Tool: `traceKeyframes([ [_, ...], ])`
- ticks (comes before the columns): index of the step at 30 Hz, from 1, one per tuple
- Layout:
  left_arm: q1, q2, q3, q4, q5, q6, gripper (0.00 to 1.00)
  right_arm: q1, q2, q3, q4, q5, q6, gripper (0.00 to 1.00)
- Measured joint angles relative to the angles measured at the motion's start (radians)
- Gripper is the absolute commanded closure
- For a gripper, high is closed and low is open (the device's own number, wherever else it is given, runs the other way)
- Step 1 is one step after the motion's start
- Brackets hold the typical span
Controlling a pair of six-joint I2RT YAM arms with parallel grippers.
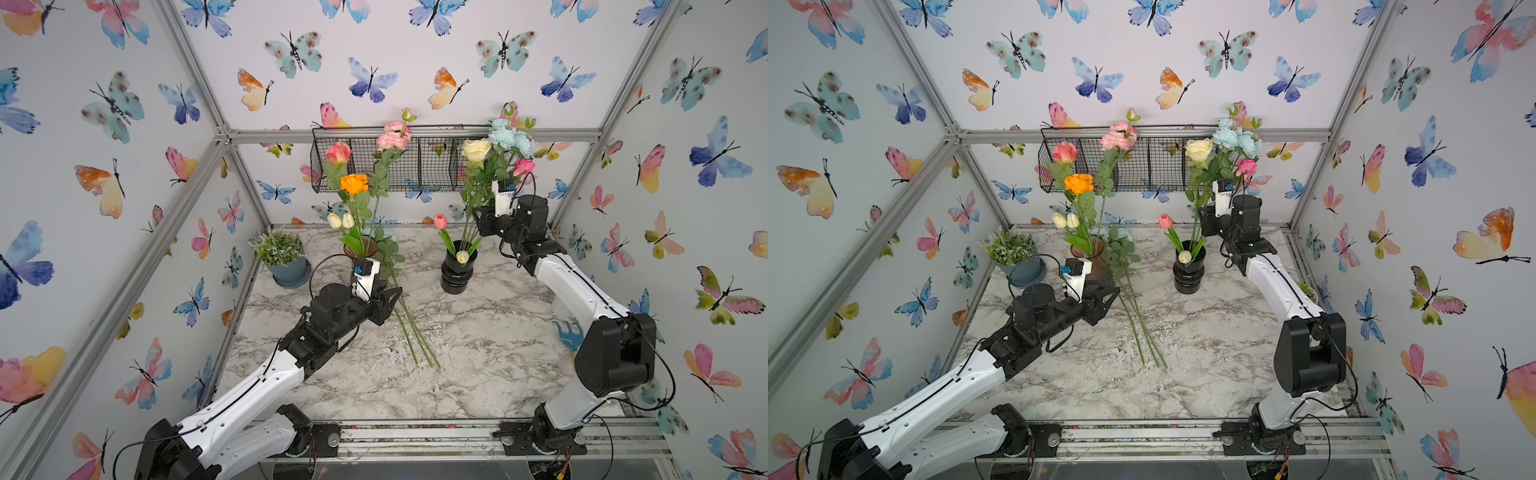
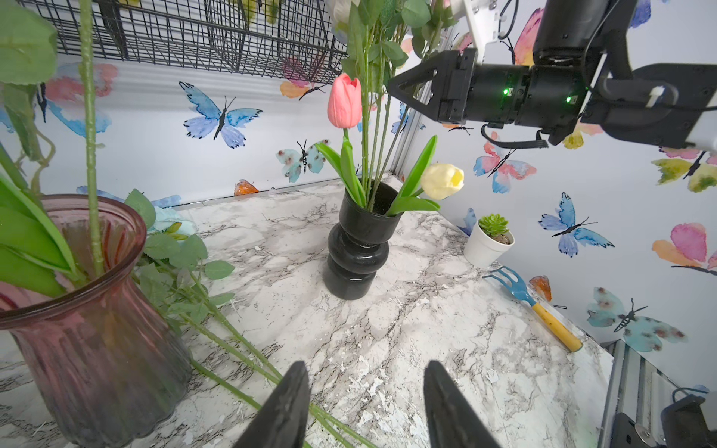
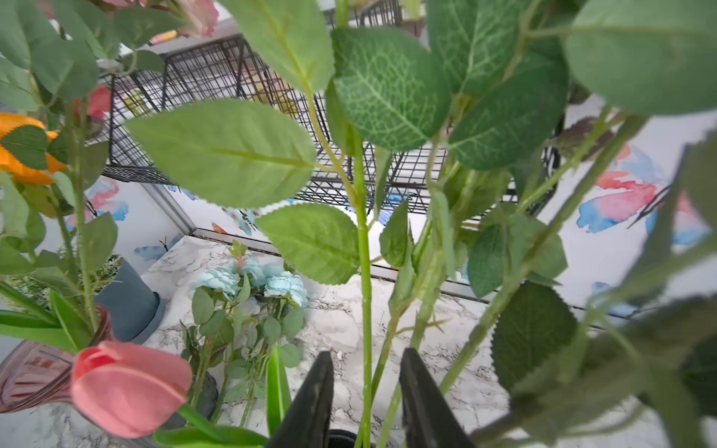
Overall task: Pick out blue flowers from the vase
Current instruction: Pick up the flower from the vase.
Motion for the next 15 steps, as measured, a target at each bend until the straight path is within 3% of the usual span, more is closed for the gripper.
traceKeyframes([
  [15,0.018,-0.017,-0.020,-0.009,-0.002,0.007,0.51,0.013,0.075,0.075,-0.021,0.046,-0.017,0.69],
])
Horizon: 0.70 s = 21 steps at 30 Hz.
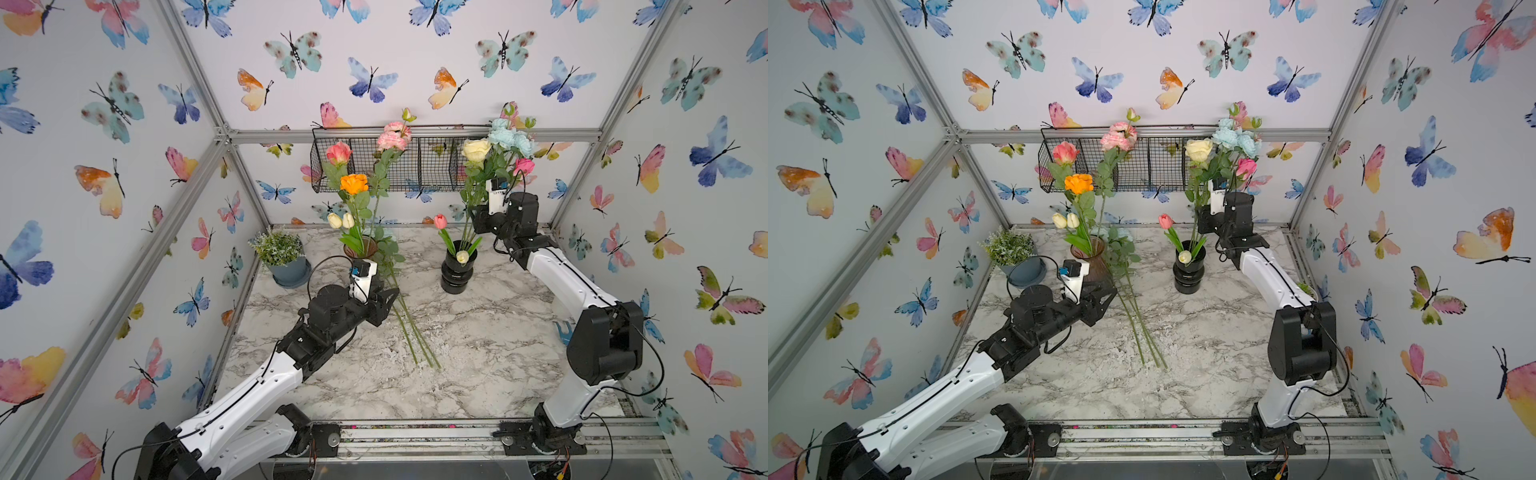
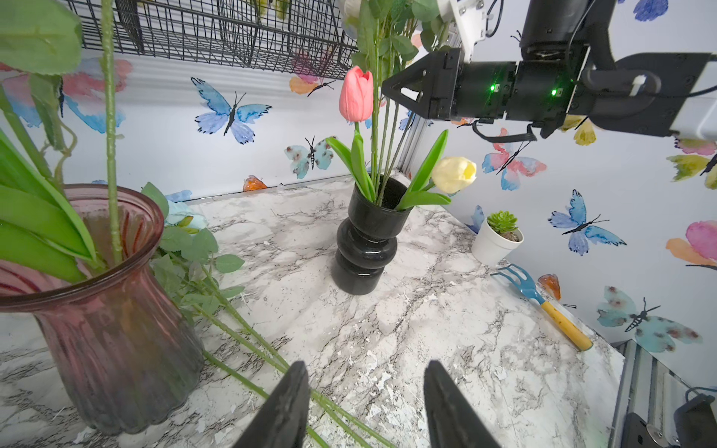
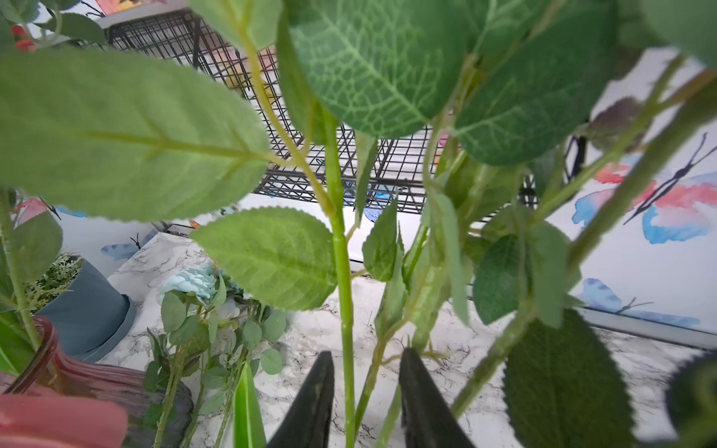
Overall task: Pick out blue flowers from the vase
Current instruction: Pick up the flower from the vase.
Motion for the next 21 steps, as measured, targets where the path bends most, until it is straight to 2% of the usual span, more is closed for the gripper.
traceKeyframes([
  [13,0.015,-0.019,-0.007,-0.008,0.000,0.000,0.51,0.001,0.041,0.021,0.001,0.006,0.000,0.72],
  [21,0.022,-0.021,-0.016,-0.014,0.000,0.001,0.51,0.001,0.041,0.020,0.018,-0.019,0.002,0.92],
])
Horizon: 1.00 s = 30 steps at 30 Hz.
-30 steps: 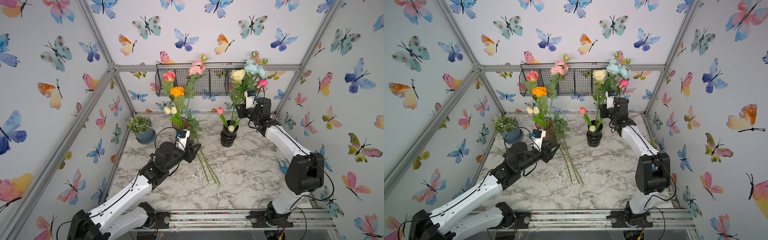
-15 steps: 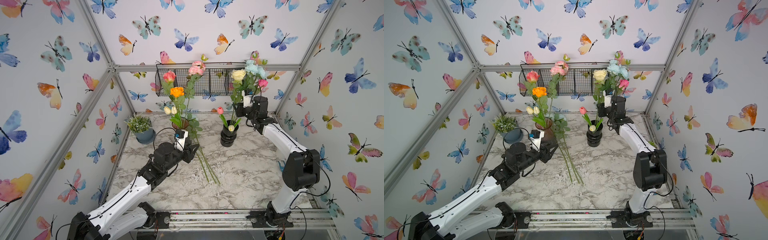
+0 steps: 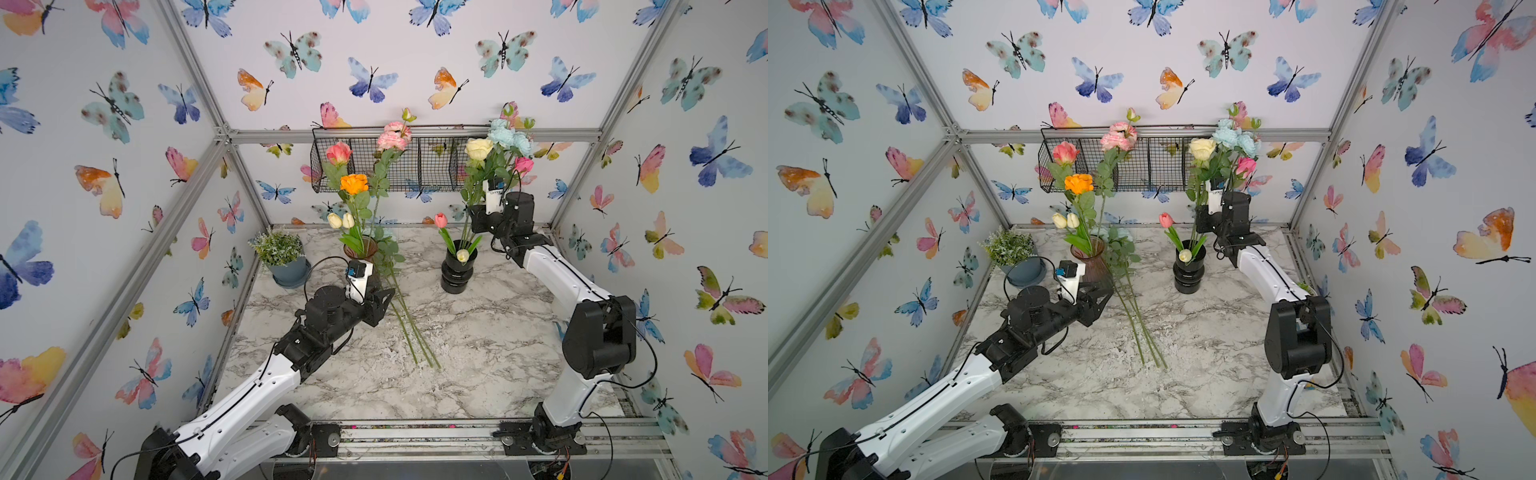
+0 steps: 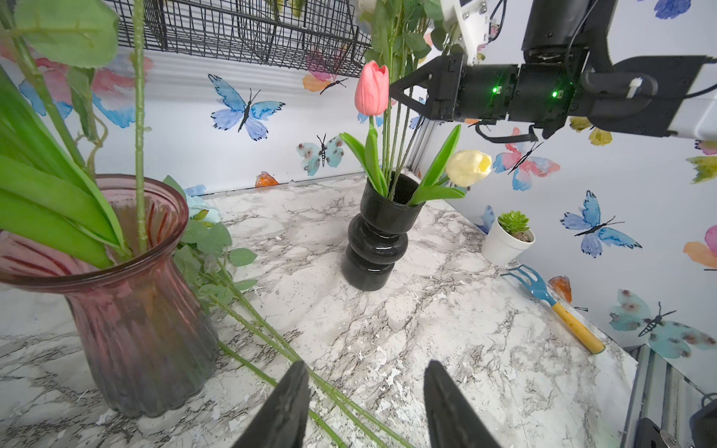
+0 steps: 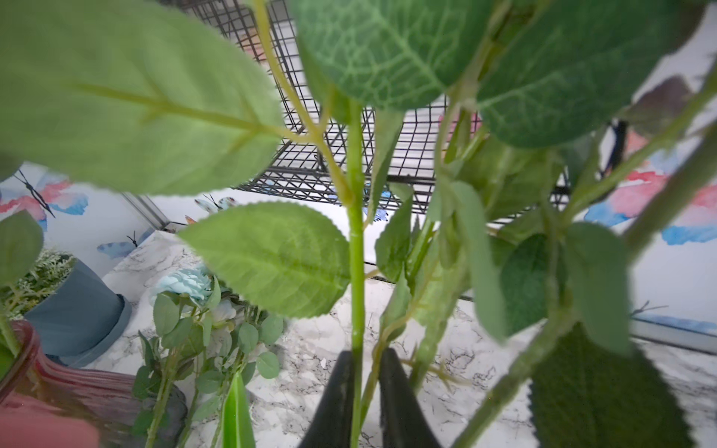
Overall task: Pick out blue flowers from the vase
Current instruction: Pick up the flower from the vase.
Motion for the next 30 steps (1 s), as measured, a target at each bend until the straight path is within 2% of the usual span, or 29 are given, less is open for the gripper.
traceKeyframes([
  [3,0.004,0.000,-0.004,0.000,0.000,0.000,0.51,0.000,-0.003,-0.013,0.024,-0.027,-0.001,0.98],
  [14,0.006,0.000,-0.012,0.001,0.001,-0.001,0.51,0.000,-0.128,-0.131,0.030,-0.101,-0.023,0.98],
  [18,0.006,0.000,-0.013,0.002,0.002,-0.001,0.51,0.001,-0.163,-0.129,0.012,-0.047,-0.036,0.89],
  [20,0.006,0.000,-0.016,0.004,0.002,-0.001,0.51,0.001,-0.162,-0.115,-0.004,0.000,-0.038,0.80],
  [22,0.006,0.000,-0.016,0.005,0.002,-0.001,0.51,0.001,-0.155,-0.094,-0.035,0.037,-0.036,0.76],
  [30,0.008,-0.008,-0.016,0.008,0.002,-0.001,0.51,0.002,-0.091,0.013,-0.077,0.129,-0.032,0.73],
])
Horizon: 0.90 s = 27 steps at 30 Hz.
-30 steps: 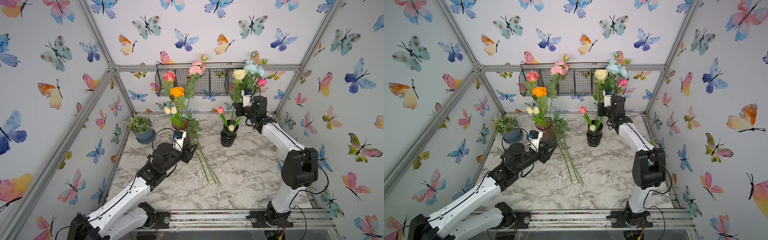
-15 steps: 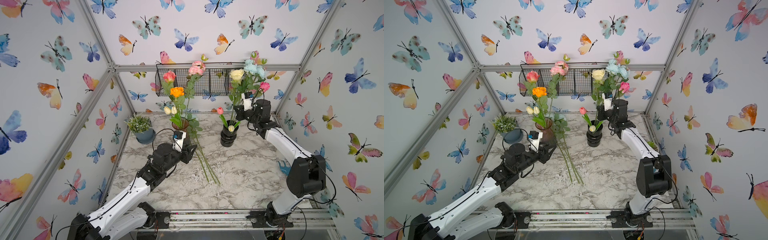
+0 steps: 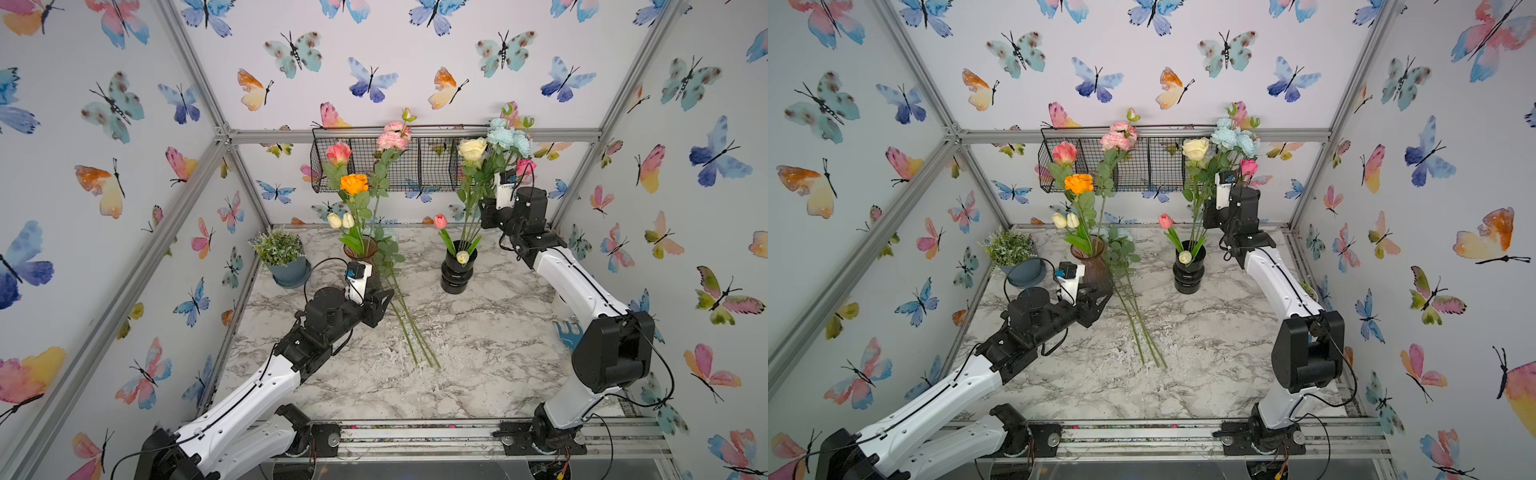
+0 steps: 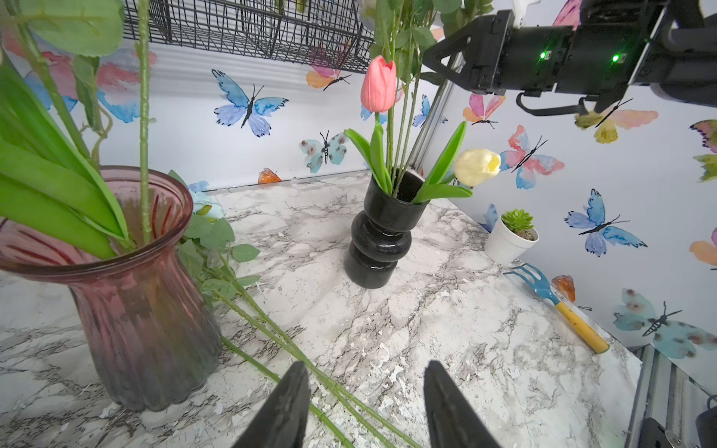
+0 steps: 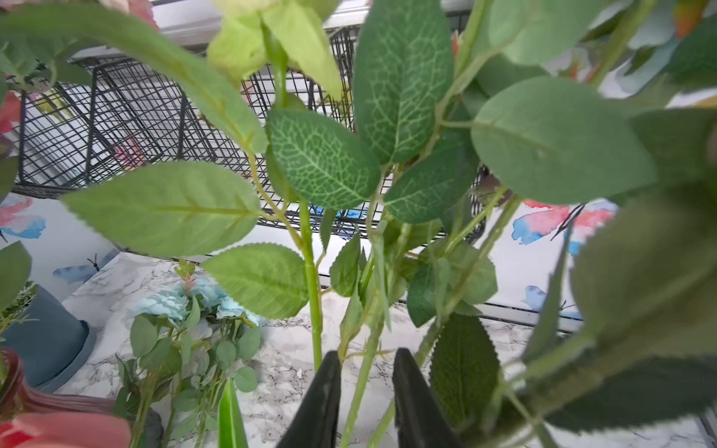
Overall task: Pick out blue flowers from the vase
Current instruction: Pick up the flower from the vase.
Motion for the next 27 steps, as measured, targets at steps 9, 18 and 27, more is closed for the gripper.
traceKeyframes([
  [9,0.010,-0.003,0.000,0.000,0.000,0.000,0.51,0.016,0.071,0.023,-0.023,0.016,-0.005,0.69],
  [18,0.018,-0.003,0.000,0.000,0.003,0.000,0.51,0.019,0.093,0.051,-0.023,0.031,-0.009,0.65],
  [27,0.024,-0.003,0.000,0.000,0.004,0.000,0.51,0.019,0.130,0.058,-0.014,0.031,-0.008,0.69],
])
